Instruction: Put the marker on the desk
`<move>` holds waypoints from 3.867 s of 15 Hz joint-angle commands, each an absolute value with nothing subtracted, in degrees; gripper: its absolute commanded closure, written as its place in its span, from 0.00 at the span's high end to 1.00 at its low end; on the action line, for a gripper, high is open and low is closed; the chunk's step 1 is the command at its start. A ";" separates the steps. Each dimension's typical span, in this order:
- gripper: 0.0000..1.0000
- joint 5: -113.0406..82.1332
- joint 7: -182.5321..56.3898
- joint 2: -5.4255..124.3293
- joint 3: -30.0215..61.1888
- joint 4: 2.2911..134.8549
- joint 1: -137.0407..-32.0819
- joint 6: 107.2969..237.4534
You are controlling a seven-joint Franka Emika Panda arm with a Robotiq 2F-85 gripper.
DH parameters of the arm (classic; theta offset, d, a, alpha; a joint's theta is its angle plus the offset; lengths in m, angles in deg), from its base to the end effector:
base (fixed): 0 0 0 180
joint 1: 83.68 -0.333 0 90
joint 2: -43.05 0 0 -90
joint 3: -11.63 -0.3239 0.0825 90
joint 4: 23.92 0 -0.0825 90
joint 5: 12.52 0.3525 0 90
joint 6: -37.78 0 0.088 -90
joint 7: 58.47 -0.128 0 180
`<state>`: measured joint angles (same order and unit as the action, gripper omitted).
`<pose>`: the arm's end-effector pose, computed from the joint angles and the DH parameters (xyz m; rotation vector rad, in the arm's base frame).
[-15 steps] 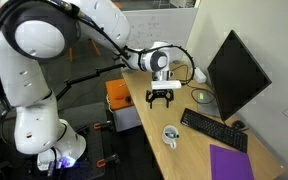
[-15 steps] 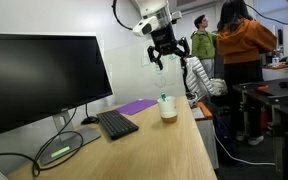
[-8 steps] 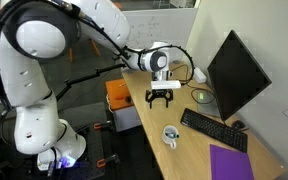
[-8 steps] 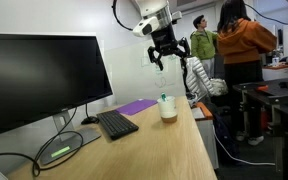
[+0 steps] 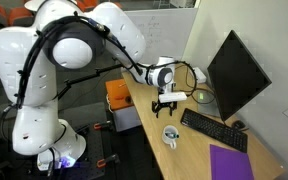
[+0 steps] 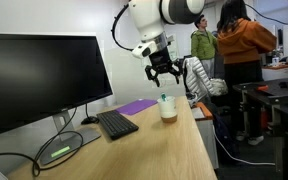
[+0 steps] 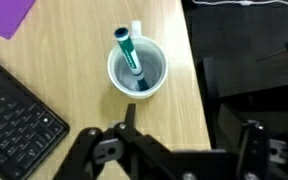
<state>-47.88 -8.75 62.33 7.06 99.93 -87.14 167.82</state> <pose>0.5233 0.0498 0.2389 2.0895 1.8751 -0.4854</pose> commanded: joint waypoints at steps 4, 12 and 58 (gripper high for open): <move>0.37 -51.91 -5.60 66.95 8.25 96.20 -85.08 171.98; 0.47 -54.69 -7.08 70.75 10.07 94.51 -84.43 173.48; 0.05 -59.81 -5.07 55.79 8.23 104.70 -83.89 169.77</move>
<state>-64.59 -7.02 58.75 10.20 101.65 -85.63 166.87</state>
